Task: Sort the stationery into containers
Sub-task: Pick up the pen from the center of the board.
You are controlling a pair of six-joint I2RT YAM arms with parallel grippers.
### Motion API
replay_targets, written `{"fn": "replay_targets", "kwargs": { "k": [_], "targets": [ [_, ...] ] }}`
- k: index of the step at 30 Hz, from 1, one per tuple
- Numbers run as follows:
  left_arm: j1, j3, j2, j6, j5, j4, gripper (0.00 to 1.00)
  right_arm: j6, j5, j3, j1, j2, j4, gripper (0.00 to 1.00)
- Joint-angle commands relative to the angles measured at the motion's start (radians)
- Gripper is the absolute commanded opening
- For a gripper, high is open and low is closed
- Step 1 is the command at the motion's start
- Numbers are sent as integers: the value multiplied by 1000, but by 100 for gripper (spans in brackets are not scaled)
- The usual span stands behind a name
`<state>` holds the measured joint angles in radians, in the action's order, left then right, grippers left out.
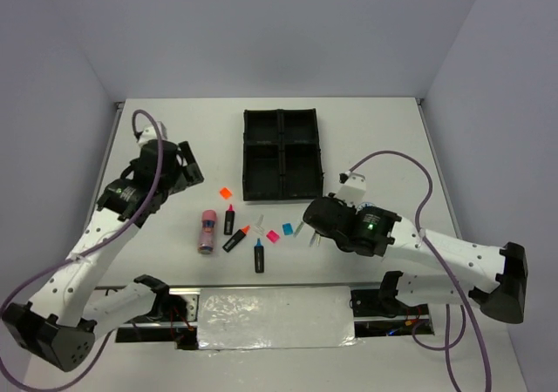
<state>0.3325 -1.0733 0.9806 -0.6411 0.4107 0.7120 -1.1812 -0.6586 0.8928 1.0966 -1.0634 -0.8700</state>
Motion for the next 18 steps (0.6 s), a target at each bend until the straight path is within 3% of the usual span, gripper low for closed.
{"fn": "replay_targets", "kwargs": {
  "k": [1, 4, 5, 7, 13, 18],
  "targets": [
    [165, -4, 44, -178, -1, -66, 99, 46, -130, 60, 5, 48, -147, 0],
    [321, -28, 147, -337, 161, -37, 99, 60, -148, 60, 2, 91, -176, 0],
    [408, -51, 208, -376, 193, -26, 99, 75, -144, 57, -1, 100, -172, 0],
    [482, -69, 268, -445, 212, -51, 99, 107, -136, 52, -3, 120, -175, 0],
    [542, -171, 503, -565, 181, -11, 94, 86, -144, 54, -3, 158, -262, 0],
    [566, -232, 635, -689, 183, 89, 87, 140, -124, 14, -4, 223, -209, 0]
  ]
}}
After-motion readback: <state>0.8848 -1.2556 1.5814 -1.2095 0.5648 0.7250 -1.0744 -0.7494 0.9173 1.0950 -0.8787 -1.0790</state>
